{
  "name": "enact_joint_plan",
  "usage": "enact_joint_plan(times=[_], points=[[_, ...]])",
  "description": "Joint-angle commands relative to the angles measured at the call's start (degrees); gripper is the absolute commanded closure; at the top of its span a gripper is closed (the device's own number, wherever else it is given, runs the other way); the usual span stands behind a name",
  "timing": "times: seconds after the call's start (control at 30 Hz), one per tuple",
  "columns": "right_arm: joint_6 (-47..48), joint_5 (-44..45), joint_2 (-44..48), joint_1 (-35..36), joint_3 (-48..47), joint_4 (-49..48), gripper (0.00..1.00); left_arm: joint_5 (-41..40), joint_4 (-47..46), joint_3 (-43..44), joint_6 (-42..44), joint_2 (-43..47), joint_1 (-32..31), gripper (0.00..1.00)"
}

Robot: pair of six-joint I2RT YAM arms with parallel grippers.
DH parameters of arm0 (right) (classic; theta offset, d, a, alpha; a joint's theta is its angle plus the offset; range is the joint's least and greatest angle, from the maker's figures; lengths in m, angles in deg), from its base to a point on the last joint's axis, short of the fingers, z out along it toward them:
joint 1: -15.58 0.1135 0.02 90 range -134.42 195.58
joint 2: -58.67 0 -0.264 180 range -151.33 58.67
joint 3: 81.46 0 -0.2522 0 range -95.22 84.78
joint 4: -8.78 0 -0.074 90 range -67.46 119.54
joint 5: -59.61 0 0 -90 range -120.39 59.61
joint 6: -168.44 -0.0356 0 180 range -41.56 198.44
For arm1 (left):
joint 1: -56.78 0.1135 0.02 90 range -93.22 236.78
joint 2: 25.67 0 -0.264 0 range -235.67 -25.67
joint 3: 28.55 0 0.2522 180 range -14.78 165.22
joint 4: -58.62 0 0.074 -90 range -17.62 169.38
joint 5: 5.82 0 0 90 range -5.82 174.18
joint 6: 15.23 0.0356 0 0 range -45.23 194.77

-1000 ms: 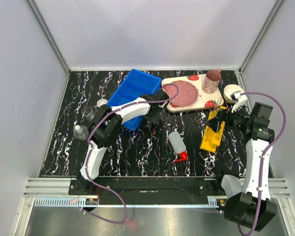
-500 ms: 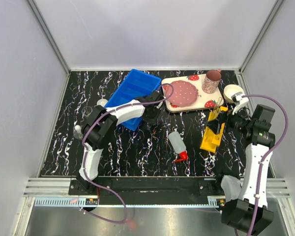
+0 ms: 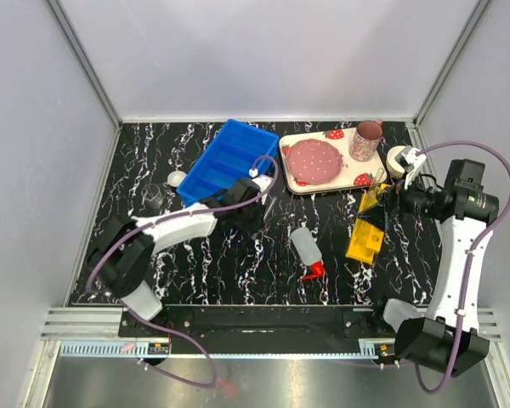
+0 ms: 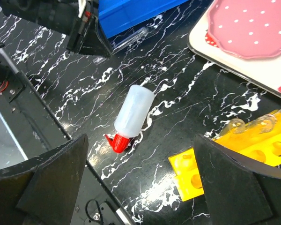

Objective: Organize the chemistry lab equipment

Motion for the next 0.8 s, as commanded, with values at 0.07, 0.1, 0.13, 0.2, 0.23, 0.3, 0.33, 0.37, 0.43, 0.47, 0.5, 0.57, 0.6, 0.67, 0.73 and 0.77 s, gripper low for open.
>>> enact_joint_plan(times=[0.07, 0.1, 0.13, 0.2, 0.23, 0.3, 0.33, 0.37, 0.43, 0.47, 0.5, 0.57, 0.6, 0.67, 0.73, 0.77], points=[[2.1, 0.7, -1.8, 4.2, -5.5, 11.5, 0.02, 1.4, -16.0, -6.3, -2.2, 11.2, -4.4, 0.9], [0.5, 1.3, -2.1, 6.7, -5.8, 10.5, 0.02, 1.5, -17.0, -7.3, -2.6, 13.1, -5.1, 0.9], [-2.9, 1.5, -2.3, 8.0, -6.2, 9.9, 0.02, 1.4, -18.8, -7.7, -2.8, 14.0, -5.8, 0.9], [-7.5, 2.3, -3.4, 12.9, -6.6, 7.1, 0.02, 0.9, -20.4, -8.0, -3.1, 16.1, -8.1, 0.9], [-12.3, 2.3, -3.8, 14.5, -6.6, 6.2, 0.03, 0.1, -20.8, -7.8, -3.2, 16.7, -8.9, 0.89], [-16.1, 1.5, -5.3, 17.0, -7.2, 4.5, 0.04, -0.8, -21.9, -7.4, -3.1, 18.2, -11.7, 0.9], [-19.8, 1.2, -5.8, 18.8, -7.2, 3.9, 0.05, -1.7, -22.4, -7.2, -3.2, 18.6, -12.4, 0.9], [-21.4, 0.9, -6.9, 19.6, -7.1, 3.3, 0.07, -2.1, -22.8, -7.0, -3.3, 19.0, -14.2, 0.9], [-25.2, 0.7, -8.0, 20.8, -6.8, 1.4, 0.09, -2.9, -23.4, -5.9, -3.4, 19.5, -15.8, 0.9], [-26.1, 0.7, -8.8, 20.8, -6.4, 0.7, 0.09, -2.9, -23.5, -5.5, -3.6, 19.4, -17.0, 0.9], [-26.8, 1.4, -9.2, 20.8, -6.3, -0.3, 0.11, -2.9, -23.8, -4.8, -4.2, 19.2, -17.6, 0.89], [-28.1, 2.1, -10.2, 22.5, -6.0, -0.8, 0.13, -3.0, -23.9, -4.1, -4.8, 18.8, -19.1, 0.9], [-28.3, 1.7, -10.7, 22.6, -5.9, -0.9, 0.15, -3.1, -24.0, -3.7, -4.9, 18.6, -19.6, 0.9], [-29.4, 1.2, -11.2, 22.8, -5.1, -1.3, 0.17, -4.6, -24.1, -3.3, -5.2, 18.3, -20.6, 0.9], [-30.2, 1.4, -11.4, 23.0, -4.4, -2.3, 0.19, -4.9, -24.1, -2.9, -5.4, 18.0, -21.2, 0.9], [-30.3, 1.4, -11.7, 23.2, -4.0, -2.4, 0.2, -4.9, -24.1, -2.4, -5.4, 17.8, -21.5, 0.9]])
